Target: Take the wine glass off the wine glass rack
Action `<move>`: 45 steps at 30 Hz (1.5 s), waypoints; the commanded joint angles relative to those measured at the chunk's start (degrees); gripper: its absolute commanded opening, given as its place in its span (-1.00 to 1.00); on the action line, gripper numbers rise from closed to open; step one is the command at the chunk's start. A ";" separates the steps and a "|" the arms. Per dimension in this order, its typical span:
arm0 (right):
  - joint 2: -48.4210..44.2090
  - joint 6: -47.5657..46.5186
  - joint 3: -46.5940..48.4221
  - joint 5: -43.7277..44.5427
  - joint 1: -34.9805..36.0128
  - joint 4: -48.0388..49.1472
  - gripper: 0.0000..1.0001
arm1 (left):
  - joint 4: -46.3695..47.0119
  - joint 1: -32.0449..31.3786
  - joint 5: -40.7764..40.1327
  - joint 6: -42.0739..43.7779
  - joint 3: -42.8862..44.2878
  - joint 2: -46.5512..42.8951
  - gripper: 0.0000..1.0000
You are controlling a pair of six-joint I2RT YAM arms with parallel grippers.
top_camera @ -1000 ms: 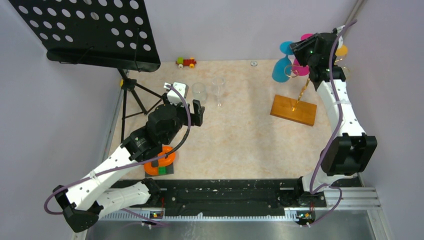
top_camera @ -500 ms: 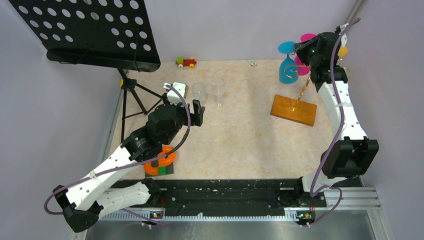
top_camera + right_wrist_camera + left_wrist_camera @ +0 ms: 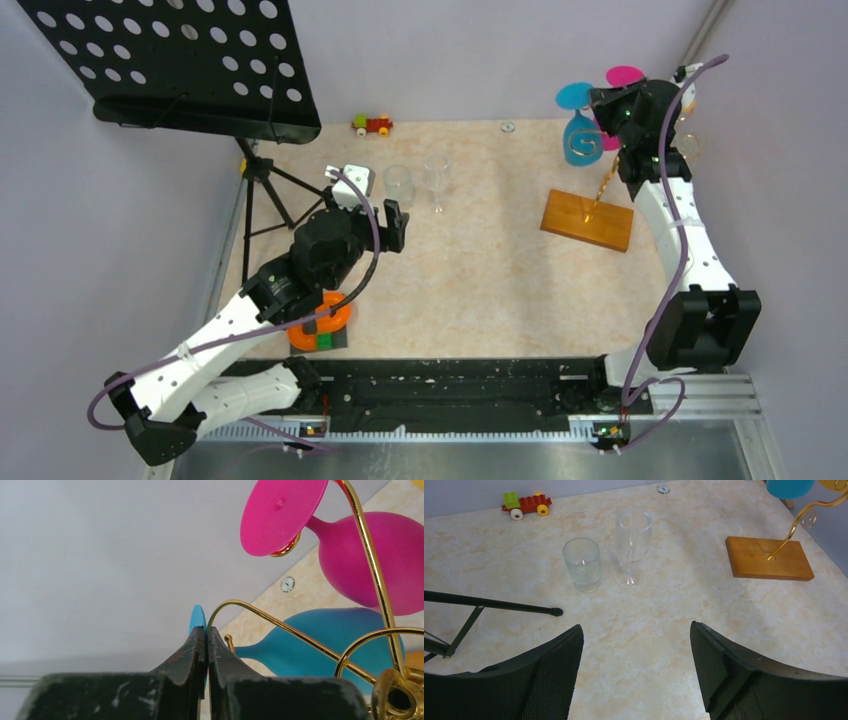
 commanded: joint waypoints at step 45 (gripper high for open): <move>-9.11 -2.20 -6.01 8.92 1.95 11.94 -1.00 | 1.83 0.16 0.63 -0.85 -0.05 -0.88 0.63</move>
